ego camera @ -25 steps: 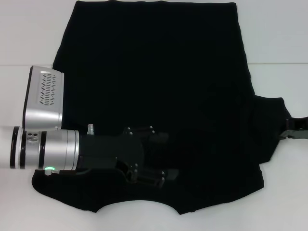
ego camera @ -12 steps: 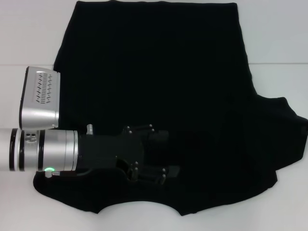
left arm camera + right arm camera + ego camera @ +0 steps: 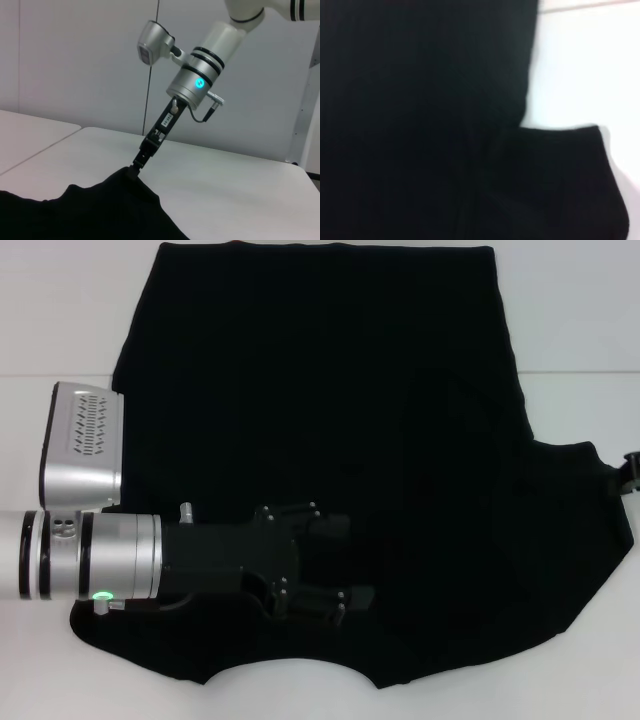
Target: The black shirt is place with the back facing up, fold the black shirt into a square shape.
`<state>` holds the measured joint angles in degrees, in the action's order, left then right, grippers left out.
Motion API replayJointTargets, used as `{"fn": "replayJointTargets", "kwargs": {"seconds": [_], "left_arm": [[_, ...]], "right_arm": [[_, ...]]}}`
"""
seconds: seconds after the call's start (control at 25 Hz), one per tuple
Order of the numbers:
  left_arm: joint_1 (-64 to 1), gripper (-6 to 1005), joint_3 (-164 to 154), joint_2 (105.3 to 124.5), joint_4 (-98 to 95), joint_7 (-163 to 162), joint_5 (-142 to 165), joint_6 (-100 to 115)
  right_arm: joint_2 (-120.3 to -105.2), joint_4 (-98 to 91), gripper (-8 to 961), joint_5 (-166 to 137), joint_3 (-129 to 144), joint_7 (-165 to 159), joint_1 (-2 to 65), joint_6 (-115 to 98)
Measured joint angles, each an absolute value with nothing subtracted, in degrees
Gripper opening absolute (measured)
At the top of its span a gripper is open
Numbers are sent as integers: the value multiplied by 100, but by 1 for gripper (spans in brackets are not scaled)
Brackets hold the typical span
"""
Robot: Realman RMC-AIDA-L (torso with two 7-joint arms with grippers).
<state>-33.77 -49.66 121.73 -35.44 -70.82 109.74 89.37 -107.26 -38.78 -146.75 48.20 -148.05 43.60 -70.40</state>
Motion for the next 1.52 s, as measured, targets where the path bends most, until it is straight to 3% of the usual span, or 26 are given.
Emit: {"fn": "replayJointTargets", "kwargs": {"seconds": [0.4,0.84,1.08,1.24,1.52], "left_arm": [[-3379,917,-4967,12173,-3541,-7087,10977,8885],[-3410,917,-4965,12144,-3542,-7093,10978,8841],[-3416,917,-4966,12153,-3535,-7093,10998,8725],[-3412,917,-4966,12159,-3533,-7093,11002,8713],[-3393,918,-4966,12158,-3533,-7093,10985,8709]], "right_arm": [[-10971,-3891,27,-15111,5126,-14795,5010,-7255],[-11592,-3796,34,-15330,6285,-14802,6070,-7599],[-11665,-3827,37,-15536,6318,-15068,6144,-7304],[-11632,-3861,196,-15566,6297,-15291,6084,-7070],[-11374,-3840,479,-15586,6026,-15758,5709,-6770]]}}
